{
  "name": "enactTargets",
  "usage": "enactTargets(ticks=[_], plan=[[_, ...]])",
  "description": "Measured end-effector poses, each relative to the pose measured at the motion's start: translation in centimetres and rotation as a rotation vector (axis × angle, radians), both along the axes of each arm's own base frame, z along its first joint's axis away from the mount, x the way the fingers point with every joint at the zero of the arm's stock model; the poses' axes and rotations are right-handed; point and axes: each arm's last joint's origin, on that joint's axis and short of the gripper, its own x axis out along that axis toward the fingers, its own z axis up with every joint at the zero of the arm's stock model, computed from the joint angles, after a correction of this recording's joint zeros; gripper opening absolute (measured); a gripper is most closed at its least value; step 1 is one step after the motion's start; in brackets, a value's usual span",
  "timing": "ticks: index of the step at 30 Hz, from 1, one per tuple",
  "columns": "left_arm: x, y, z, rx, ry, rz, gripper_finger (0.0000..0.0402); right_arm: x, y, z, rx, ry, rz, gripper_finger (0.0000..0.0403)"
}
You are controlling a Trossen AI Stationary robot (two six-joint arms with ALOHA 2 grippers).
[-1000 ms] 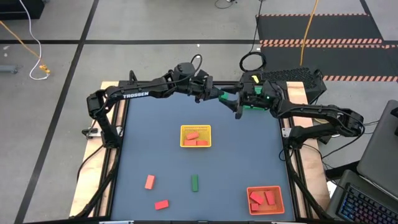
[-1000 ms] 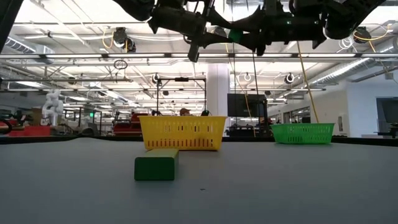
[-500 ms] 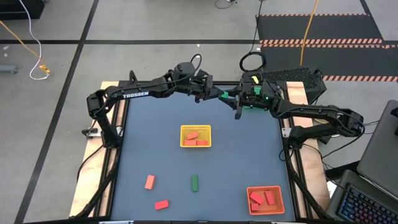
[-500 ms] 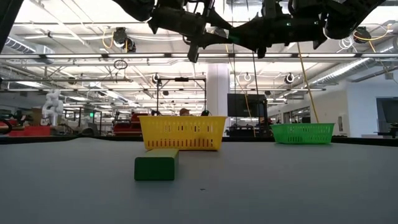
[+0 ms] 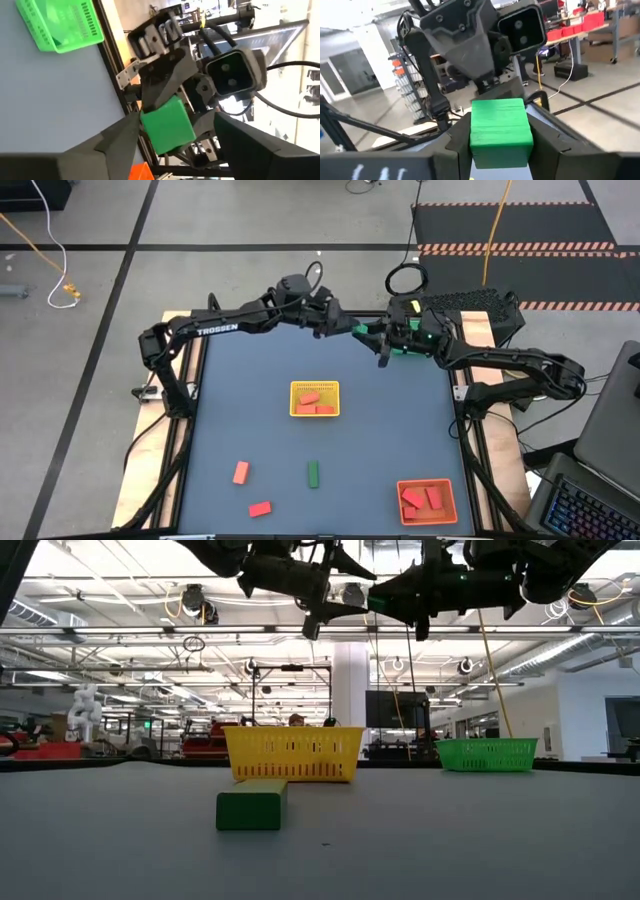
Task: Sort & place blocks by color
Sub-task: Put the green block into the green basket
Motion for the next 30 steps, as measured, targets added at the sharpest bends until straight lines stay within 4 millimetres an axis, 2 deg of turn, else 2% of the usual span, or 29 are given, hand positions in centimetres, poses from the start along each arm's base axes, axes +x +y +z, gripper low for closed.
enactTargets(ticks=[5, 9, 15, 19, 25, 30], plan=[[-1.7, 1.1, 1.9, 0.121, -0.056, 0.009, 0.0283, -0.4, -0.5, -0.7, 0.115, 0.063, -0.103, 0.0127], [-3.2, 1.1, 4.1, 0.273, -0.098, 0.084, 0.0284, -1.3, -1.3, -2.6, 0.213, 0.247, -0.253, 0.0127], [-5.2, -1.5, 7.9, 0.537, -0.175, 0.138, 0.0264, -3.2, -2.6, -4.7, 0.368, 0.439, -0.481, 0.0127], [-6.2, -2.8, 9.4, 0.612, -0.196, 0.173, 0.0248, -4.4, -3.5, -5.2, 0.391, 0.495, -0.609, 0.0127], [-7.0, -3.8, 10.3, 0.620, -0.217, 0.166, 0.0225, -6.6, -4.5, -5.7, 0.413, 0.575, -0.837, 0.0127], [-7.1, -3.6, 9.7, 0.634, -0.149, 0.161, 0.0208, -7.8, -5.2, -6.0, 0.457, 0.600, -0.929, 0.0127]])
